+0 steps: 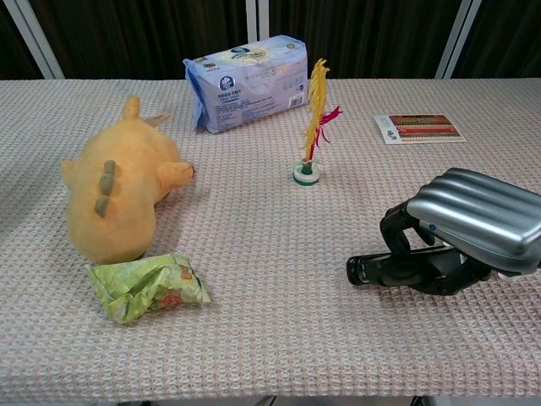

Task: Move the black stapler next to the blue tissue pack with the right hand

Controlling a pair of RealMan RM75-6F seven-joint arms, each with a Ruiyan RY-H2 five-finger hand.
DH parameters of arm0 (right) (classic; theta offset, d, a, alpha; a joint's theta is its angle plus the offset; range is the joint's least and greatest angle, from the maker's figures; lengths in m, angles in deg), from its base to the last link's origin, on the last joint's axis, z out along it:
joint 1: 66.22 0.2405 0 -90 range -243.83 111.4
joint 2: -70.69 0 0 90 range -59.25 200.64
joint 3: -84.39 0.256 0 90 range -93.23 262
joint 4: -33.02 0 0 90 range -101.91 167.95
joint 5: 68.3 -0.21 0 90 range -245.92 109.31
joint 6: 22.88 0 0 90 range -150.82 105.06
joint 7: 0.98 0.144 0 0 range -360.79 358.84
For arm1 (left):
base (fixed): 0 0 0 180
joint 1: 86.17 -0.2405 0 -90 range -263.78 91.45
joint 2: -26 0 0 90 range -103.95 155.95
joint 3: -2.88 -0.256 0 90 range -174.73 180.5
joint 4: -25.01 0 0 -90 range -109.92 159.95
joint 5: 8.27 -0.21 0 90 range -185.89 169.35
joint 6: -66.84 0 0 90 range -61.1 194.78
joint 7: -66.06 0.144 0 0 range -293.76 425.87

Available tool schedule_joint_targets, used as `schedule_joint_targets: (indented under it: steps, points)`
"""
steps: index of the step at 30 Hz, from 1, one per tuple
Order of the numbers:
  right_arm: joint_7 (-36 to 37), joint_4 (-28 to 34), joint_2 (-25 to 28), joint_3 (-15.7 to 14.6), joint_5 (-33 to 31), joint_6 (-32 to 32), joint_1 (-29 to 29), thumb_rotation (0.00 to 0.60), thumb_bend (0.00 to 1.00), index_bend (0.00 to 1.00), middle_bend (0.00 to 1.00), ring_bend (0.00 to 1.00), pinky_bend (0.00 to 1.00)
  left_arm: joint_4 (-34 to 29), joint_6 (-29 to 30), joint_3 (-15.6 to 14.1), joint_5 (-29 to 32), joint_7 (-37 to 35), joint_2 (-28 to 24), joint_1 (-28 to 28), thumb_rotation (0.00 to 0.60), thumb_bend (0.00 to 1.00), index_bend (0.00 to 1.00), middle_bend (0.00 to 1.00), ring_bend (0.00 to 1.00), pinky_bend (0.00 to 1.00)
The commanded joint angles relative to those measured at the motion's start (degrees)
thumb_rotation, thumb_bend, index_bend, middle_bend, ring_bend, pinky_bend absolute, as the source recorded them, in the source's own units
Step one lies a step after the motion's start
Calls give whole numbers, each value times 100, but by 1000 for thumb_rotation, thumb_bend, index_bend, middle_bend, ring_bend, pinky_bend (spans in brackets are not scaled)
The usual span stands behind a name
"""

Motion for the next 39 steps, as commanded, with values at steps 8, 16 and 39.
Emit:
schedule_joint_targets:
  steps: [8,16,39]
  points:
    - [24,210,563,796,-585,18,315,600,477,807,651,584,585,-10,80,-8,-19,-64,-57,-68,600,92,40,122,129,209]
    - [210,-1060,134,1706,-1824,-1107,1232,600,468,810,650,583,591,-33,197,-29,-32,-92,-134,-174,600,93,40,122,129,209]
    - [690,-4537,-2310,2139,-2548,-2730,3686,600,339,604,517,494,540,230,-21,-42,45,-329,-107,-181,600,94,40,122,129,209]
